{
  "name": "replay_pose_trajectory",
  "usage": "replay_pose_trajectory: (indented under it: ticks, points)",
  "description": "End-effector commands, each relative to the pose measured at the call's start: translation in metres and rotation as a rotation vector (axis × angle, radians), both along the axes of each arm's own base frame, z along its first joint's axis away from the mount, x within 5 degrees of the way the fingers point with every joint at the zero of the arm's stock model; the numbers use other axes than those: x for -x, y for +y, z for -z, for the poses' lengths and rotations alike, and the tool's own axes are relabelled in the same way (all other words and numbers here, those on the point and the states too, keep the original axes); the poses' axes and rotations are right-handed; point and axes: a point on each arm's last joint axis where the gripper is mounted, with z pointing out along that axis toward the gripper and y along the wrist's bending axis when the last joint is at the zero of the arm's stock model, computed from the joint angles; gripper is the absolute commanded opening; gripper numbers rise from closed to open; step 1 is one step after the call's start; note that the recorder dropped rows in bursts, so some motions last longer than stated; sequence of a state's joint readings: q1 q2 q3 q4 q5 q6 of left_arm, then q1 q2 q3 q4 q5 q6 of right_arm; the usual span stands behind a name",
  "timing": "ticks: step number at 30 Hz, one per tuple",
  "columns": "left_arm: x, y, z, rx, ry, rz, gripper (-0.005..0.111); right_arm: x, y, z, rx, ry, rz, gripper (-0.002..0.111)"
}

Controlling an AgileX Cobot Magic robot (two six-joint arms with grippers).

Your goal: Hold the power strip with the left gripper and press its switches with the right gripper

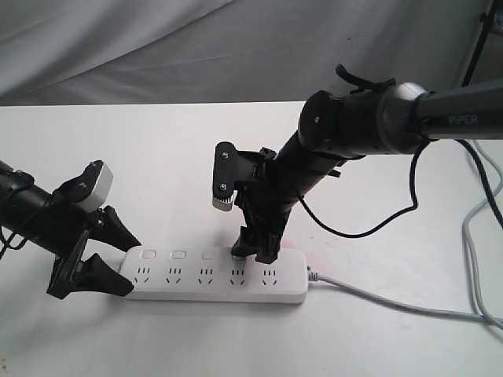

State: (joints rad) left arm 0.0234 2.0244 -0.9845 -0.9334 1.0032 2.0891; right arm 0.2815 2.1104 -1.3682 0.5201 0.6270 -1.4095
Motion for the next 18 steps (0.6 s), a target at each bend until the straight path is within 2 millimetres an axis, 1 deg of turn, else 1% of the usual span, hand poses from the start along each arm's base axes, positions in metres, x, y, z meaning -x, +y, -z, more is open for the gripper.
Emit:
replay_pose_trajectory:
  ticks: [1, 3, 8, 11, 18]
  points:
    - [-0.002, -0.001, 0.0, -0.006, -0.013, 0.005, 0.023, 0.007, -0.006, 0.02, 0.079, 0.054, -0.082, 0.075]
    - [-0.002, -0.001, 0.0, -0.006, -0.013, 0.005, 0.023, 0.006, -0.004, 0.01, 0.053, 0.034, -0.064, 0.075]
    - [-0.002, -0.001, 0.0, -0.006, -0.013, 0.005, 0.023, 0.008, 0.002, -0.038, -0.07, -0.047, 0.006, 0.075]
    - [-0.002, -0.001, 0.0, -0.006, -0.013, 0.005, 0.023, 0.01, 0.002, -0.049, -0.089, -0.063, 0.011, 0.075]
    - [-0.002, -0.001, 0.0, -0.006, -0.013, 0.005, 0.023, 0.01, 0.002, -0.05, -0.097, -0.061, 0.015, 0.075]
